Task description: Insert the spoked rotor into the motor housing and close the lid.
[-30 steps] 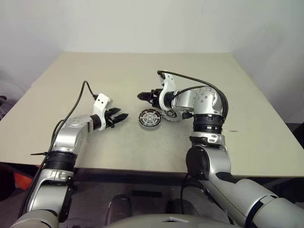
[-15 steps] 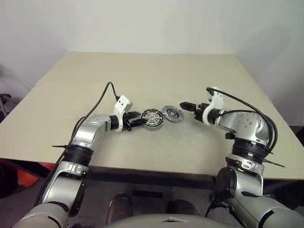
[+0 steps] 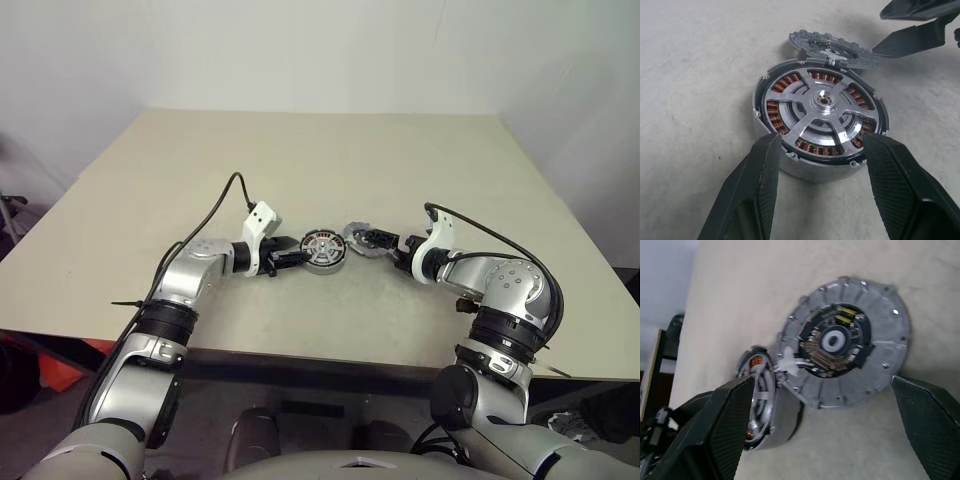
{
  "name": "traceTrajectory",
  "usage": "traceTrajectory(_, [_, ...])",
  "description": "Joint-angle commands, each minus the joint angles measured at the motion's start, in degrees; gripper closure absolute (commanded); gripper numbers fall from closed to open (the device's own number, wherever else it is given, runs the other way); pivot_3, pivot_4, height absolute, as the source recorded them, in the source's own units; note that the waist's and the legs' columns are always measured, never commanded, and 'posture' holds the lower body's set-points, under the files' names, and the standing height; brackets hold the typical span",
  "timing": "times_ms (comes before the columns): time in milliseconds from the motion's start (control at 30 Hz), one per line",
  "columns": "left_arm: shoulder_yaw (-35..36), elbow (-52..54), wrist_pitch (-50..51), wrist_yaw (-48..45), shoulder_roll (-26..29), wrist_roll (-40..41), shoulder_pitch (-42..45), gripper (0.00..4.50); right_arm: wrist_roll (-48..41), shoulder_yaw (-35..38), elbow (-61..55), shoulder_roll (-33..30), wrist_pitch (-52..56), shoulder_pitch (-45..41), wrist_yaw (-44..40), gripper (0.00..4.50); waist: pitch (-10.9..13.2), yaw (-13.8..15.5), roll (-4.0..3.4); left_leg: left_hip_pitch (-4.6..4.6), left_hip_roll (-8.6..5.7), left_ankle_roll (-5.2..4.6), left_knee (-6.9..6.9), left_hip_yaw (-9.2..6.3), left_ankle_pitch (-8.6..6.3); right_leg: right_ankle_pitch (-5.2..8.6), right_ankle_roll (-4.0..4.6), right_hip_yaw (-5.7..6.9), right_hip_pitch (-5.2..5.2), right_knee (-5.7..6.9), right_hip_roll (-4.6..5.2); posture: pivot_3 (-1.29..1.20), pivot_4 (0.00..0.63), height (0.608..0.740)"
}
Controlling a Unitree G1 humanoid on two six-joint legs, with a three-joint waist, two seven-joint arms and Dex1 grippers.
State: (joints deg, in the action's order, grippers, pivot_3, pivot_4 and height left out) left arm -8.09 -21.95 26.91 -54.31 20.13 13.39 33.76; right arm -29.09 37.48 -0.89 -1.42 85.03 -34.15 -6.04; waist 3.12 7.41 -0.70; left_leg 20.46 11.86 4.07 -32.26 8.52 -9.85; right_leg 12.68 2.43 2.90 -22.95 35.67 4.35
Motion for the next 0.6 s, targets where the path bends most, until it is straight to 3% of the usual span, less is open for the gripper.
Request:
traceTrajectory(33, [0.9, 2.2, -0.4, -0.2, 1.1, 0.2, 0.7, 1.75, -0.9, 0.7, -0.6, 0.0, -0.6, -0.3, 0.4, 0.03, 0.0, 0.0, -0.01, 0.00, 0.00, 0.00, 0.00, 0.00, 0.00, 0.00, 0.00, 0.00, 0.00, 0.00, 0.00, 0.00, 0.000, 0.740])
traceTrajectory(600, [1.3, 3.3, 0.3, 1.0, 2.0, 0.2, 0.3, 1.75, -5.2, 4.5, 18.5, 0.5, -16.3, -7.0, 0.3, 0.03, 0.0, -0.4, 0.00, -0.45, 0.03, 0.25, 0.01, 0.04, 0.15, 0.19, -0.32, 0.00, 0.34, 0.03, 0.00, 0.00, 0.000, 0.740])
